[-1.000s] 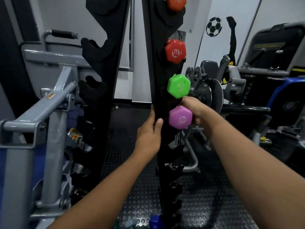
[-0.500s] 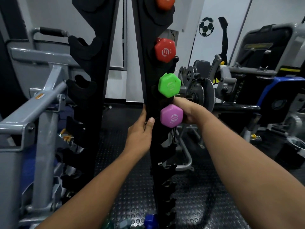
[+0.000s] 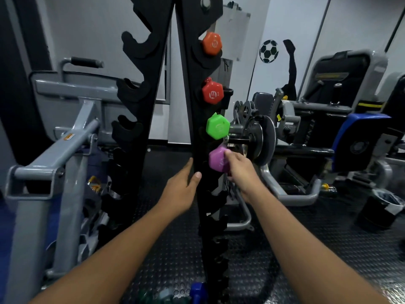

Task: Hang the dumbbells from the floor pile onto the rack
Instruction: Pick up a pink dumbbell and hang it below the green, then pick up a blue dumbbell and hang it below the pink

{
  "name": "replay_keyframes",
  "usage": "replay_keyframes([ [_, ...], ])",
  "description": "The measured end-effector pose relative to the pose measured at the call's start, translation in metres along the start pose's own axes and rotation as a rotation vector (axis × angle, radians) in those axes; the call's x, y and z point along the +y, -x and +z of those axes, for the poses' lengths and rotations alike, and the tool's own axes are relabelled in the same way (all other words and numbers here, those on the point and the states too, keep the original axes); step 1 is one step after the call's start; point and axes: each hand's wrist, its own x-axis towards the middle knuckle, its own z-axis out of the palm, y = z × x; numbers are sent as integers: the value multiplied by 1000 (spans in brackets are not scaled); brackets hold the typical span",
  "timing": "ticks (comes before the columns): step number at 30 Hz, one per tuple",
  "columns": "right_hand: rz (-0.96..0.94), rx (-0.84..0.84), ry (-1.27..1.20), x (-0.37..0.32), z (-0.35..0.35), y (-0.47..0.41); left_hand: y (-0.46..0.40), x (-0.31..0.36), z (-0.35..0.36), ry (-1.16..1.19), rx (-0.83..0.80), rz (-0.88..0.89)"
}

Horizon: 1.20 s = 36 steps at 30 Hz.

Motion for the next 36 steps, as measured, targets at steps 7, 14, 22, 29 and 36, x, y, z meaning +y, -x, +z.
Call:
replay_keyframes([
  [7,-228,24,384,14,7,92,44,-9,-9,-158,-114,7],
  [14,-167,-132,425,42,26,180,114,-23,-14,-245,-201,-13],
  [22,-70,-197,476,75,29,230,193,-54,-18,-287,-271,-102],
  [29,27,-233,479,116,38,250,240,-88,-3,-270,-319,-160],
  [36,138,-292,551,176,55,255,263,-129,26,-276,-397,-246],
])
